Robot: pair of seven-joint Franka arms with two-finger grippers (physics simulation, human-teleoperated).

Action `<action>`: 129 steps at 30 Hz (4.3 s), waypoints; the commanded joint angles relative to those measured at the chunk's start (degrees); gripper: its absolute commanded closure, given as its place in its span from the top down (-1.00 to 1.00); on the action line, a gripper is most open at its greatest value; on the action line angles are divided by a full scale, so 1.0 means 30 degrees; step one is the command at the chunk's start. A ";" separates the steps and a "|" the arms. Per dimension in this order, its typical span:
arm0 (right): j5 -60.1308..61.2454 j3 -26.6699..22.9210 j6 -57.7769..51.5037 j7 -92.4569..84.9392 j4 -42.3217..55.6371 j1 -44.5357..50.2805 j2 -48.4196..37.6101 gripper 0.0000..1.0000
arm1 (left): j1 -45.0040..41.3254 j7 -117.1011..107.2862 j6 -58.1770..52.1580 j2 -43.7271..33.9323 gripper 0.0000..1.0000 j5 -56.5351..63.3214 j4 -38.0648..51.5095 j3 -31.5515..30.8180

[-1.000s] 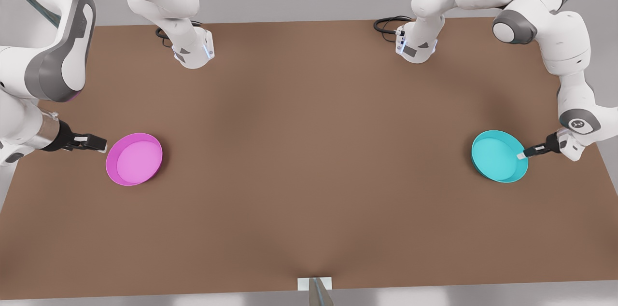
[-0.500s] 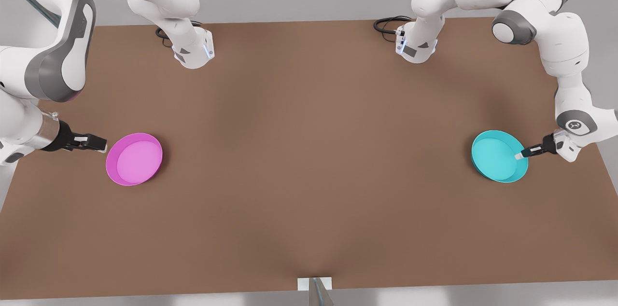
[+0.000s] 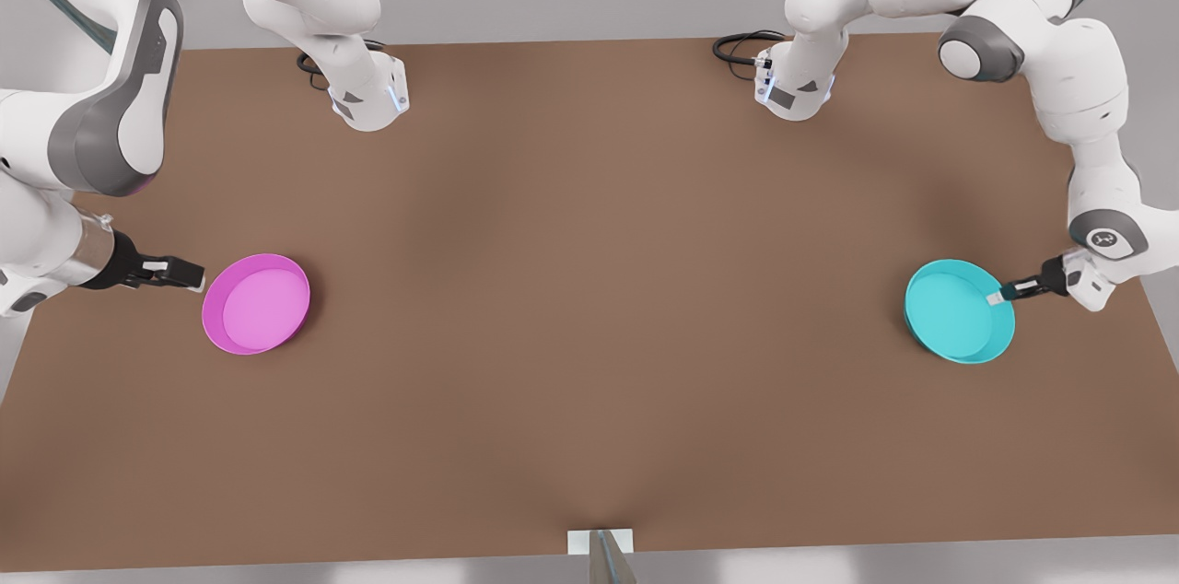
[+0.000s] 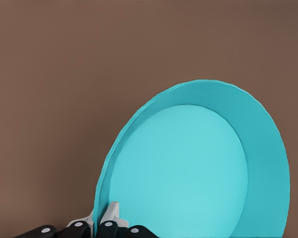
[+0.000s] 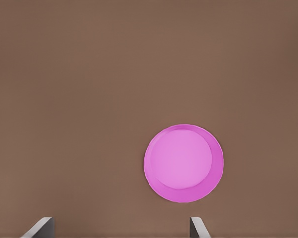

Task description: Flip the blue plate over with the left arm, and stack the pink plate on top of the blue plate with the right arm

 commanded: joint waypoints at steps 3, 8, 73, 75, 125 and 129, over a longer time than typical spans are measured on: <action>0.0000 0.0000 0.0000 0.0000 0.0000 0.0000 -0.0002 1.00 | -0.0515 -0.0066 -0.0051 -0.0514 -0.57 -0.1173 0.0038 -0.0012; 0.0000 0.0000 -0.0029 0.0000 0.0000 0.0000 -0.0031 1.00 | -0.2126 -0.0533 -0.0783 -0.2535 -0.57 -0.0909 0.0038 0.0193; 0.3633 -0.2695 1.1661 -1.1660 -1.0048 -0.6357 0.4890 1.00 | -2.8406 -2.6374 -1.5373 0.4347 -0.57 4.9305 0.6659 -0.4201; 0.3662 -0.2695 1.1690 -1.1660 -1.0019 -0.6387 0.5272 1.00 | -2.8611 -2.6843 -1.5315 0.4905 -0.57 4.9774 0.6659 -0.4260; 0.4512 -0.1319 1.2071 -1.3682 -0.9492 -0.6709 0.6883 -0.15 | -2.9549 -4.5299 -0.8050 0.7396 0.82 4.3182 0.7684 -1.0559; 0.4483 -0.1348 1.2100 -1.3682 -0.9463 -0.6709 0.6883 -0.11 | -2.9461 -4.4483 -0.7141 0.3593 0.65 3.7743 0.8447 -1.1701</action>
